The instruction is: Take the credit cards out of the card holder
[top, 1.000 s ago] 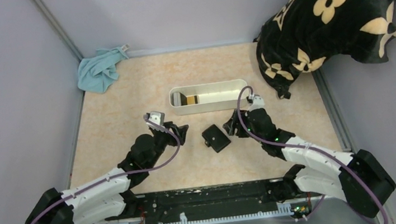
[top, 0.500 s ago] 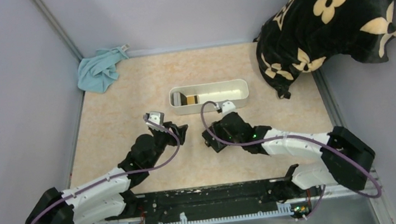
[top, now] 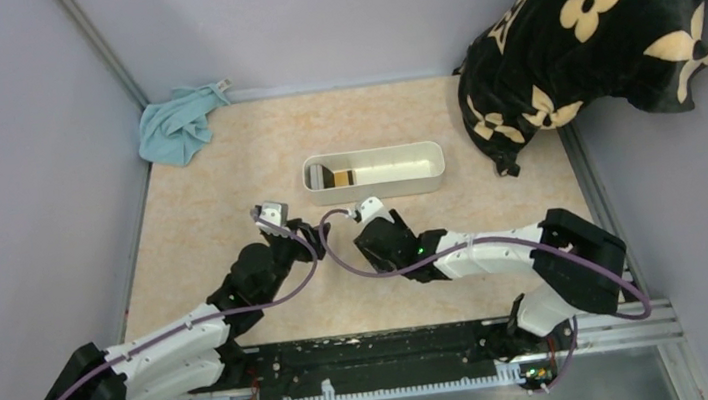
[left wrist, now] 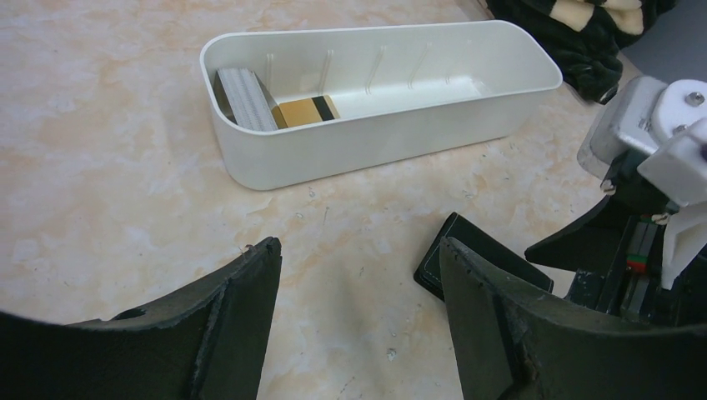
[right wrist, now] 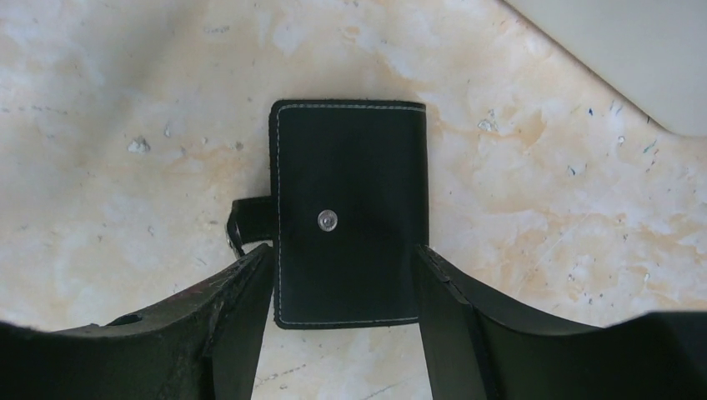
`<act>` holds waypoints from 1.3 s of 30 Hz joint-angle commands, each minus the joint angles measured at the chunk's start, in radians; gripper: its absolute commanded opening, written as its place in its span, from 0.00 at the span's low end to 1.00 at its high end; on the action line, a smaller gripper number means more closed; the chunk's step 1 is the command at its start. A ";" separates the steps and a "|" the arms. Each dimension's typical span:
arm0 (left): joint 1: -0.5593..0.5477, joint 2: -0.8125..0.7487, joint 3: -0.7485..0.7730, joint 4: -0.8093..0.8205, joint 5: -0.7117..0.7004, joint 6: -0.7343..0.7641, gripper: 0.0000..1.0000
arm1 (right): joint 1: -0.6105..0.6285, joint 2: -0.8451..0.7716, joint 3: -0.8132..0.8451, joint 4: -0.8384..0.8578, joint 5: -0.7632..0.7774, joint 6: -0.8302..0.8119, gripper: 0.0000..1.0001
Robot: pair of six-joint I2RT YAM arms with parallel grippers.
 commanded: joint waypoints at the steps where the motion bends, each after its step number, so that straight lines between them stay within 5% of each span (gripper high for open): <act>1: 0.002 -0.020 -0.013 -0.002 -0.021 0.007 0.75 | 0.024 0.020 0.050 -0.012 0.039 -0.033 0.62; 15: 0.002 -0.016 -0.015 -0.015 -0.022 0.011 0.75 | 0.034 0.124 0.074 -0.018 0.018 -0.013 0.67; 18: 0.001 -0.017 -0.015 -0.017 -0.021 0.012 0.75 | 0.032 0.126 0.073 -0.022 0.020 0.005 0.57; 23: 0.002 -0.014 -0.014 -0.016 -0.015 0.013 0.75 | 0.032 0.101 0.063 -0.017 0.028 0.032 0.15; 27: 0.002 -0.011 -0.015 -0.011 -0.007 0.011 0.75 | 0.025 0.058 0.053 -0.012 0.011 0.050 0.00; 33: 0.002 -0.004 -0.008 -0.003 0.009 0.014 0.75 | -0.031 -0.046 0.010 0.022 -0.073 0.105 0.00; 39: 0.001 0.008 -0.003 0.000 0.023 0.018 0.75 | -0.214 -0.264 -0.145 0.212 -0.418 0.256 0.00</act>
